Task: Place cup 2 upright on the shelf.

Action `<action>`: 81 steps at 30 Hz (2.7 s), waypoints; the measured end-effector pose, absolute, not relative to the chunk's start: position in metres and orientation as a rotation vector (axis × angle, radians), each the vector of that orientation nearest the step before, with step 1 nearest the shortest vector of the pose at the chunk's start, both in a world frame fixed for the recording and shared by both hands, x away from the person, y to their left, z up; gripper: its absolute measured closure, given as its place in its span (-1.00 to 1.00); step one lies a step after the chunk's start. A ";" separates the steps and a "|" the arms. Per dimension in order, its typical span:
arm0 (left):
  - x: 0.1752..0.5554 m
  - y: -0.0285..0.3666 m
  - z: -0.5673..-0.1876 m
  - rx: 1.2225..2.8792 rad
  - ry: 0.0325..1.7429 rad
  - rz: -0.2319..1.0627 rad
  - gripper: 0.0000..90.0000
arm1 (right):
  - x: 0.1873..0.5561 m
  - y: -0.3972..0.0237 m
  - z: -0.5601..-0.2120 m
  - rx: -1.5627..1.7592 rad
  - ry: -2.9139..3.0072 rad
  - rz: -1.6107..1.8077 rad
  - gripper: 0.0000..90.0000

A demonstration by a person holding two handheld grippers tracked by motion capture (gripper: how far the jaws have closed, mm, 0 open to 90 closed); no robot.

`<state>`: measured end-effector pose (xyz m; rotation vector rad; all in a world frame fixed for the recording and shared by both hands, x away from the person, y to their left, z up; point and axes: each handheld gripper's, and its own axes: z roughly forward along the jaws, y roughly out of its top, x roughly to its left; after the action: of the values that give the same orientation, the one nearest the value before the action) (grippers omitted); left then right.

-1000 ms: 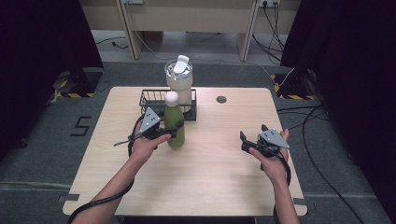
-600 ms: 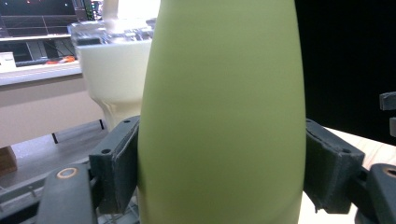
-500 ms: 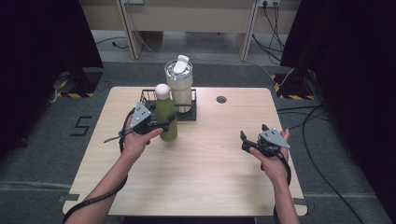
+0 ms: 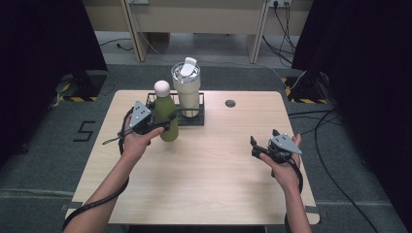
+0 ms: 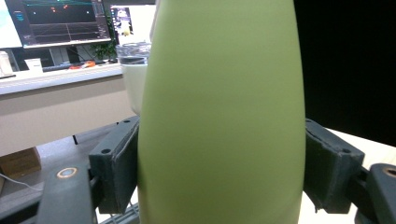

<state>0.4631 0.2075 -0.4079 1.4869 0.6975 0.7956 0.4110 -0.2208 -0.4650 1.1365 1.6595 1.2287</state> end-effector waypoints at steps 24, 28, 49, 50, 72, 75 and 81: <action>0.478 0.222 -0.395 1.452 0.739 0.843 -0.48 | 0.412 -0.220 -0.465 1.138 1.662 1.225 -0.72; 0.481 0.223 -0.393 1.449 0.745 0.851 -0.48 | 0.412 -0.220 -0.466 1.138 1.663 1.224 -0.72; 0.495 0.223 -0.376 1.403 0.760 0.872 -0.48 | 0.412 -0.221 -0.467 1.147 1.665 1.219 -0.72; 0.496 0.223 -0.376 1.402 0.760 0.874 -0.48 | 0.412 -0.221 -0.467 1.148 1.665 1.221 -0.72; 0.513 0.227 -0.367 1.361 0.796 0.885 -0.48 | 0.413 -0.220 -0.469 1.149 1.675 1.215 -0.71; 0.514 0.228 -0.367 1.358 0.798 0.889 -0.48 | 0.413 -0.219 -0.470 1.149 1.677 1.216 -0.71; 0.514 0.230 -0.364 1.342 0.804 0.885 -0.48 | 0.413 -0.220 -0.470 1.156 1.673 1.216 -0.71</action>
<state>0.5143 0.2302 -0.3644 1.3416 0.8040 0.8846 0.4129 -0.2201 -0.4696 1.1557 1.6728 1.2155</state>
